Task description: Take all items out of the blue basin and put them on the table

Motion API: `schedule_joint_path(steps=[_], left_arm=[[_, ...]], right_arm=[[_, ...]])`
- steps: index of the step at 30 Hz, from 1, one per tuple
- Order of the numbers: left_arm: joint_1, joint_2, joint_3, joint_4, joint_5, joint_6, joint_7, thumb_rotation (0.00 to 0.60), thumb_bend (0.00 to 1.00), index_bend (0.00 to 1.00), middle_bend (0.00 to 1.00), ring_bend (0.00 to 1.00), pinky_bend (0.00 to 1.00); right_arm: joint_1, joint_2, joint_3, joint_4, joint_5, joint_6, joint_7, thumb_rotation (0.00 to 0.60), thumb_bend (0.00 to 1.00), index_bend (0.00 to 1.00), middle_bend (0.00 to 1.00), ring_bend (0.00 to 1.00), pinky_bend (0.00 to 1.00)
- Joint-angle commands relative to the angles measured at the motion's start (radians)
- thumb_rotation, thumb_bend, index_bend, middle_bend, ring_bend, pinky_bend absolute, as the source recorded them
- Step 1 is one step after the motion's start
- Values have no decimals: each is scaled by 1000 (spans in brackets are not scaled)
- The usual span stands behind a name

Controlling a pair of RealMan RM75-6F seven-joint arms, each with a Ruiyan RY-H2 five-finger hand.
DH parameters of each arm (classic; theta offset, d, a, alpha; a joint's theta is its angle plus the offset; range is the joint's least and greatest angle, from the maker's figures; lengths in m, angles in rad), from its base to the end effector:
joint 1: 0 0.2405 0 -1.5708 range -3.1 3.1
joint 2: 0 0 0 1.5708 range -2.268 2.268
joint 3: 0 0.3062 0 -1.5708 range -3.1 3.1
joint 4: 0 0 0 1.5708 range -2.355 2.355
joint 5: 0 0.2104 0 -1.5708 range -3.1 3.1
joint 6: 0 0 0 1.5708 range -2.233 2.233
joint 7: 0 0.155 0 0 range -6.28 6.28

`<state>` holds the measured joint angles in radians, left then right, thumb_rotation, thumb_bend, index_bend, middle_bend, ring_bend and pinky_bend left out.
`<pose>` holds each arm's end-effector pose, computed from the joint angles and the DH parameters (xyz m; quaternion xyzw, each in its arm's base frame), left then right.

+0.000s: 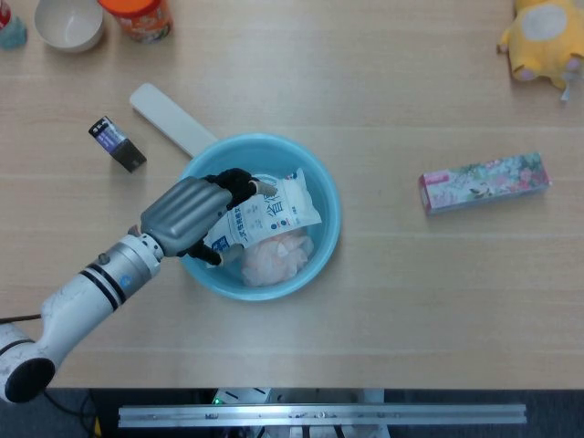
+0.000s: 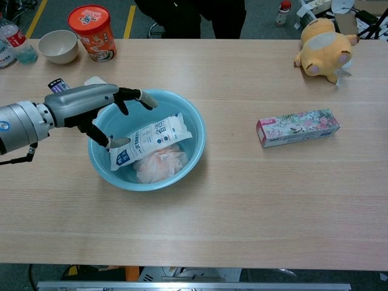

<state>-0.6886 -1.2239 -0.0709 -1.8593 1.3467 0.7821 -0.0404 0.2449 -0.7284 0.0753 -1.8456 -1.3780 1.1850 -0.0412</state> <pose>-0.1717 0.3077 0.0340 -0.7732 -0.4775 -0.3515 0.2250 -0.3133 -0.2438 0.2648 0.6654 -0.3808 0.2822 0.5767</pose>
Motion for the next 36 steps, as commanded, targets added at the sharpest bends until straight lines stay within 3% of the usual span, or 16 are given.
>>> schedule_joint_path(steps=[1,3,6,11,17,26,36], left_arm=[[-5,-30,21,8,-15,8,68,600,326,82,139,96,256],[-2,-39,32,18,-19,20,105,600,326,18,75,52,239],[6,-51,46,31,-29,34,141,600,326,0,9,3,180],[11,-71,67,29,-45,37,180,600,290,0,0,0,88],[22,-138,74,56,0,76,185,600,289,0,0,0,99],[-1,-226,50,152,-36,64,212,600,290,19,23,0,137],[-12,-281,60,249,-28,57,227,600,289,27,5,0,153]], right_arm=[[-2,1,-1,2,0,1,4,600,20,0,166,91,258],[-4,2,-2,6,2,2,8,600,20,0,166,91,258],[-4,0,-3,9,4,-1,11,600,20,0,167,91,257],[0,-5,-3,8,1,-6,7,600,20,0,167,91,257],[1,-6,-4,3,2,-8,0,600,20,0,166,91,257],[-6,-1,-6,2,6,-1,2,600,20,0,167,91,257],[-13,4,-7,3,10,7,9,600,20,0,166,91,257]])
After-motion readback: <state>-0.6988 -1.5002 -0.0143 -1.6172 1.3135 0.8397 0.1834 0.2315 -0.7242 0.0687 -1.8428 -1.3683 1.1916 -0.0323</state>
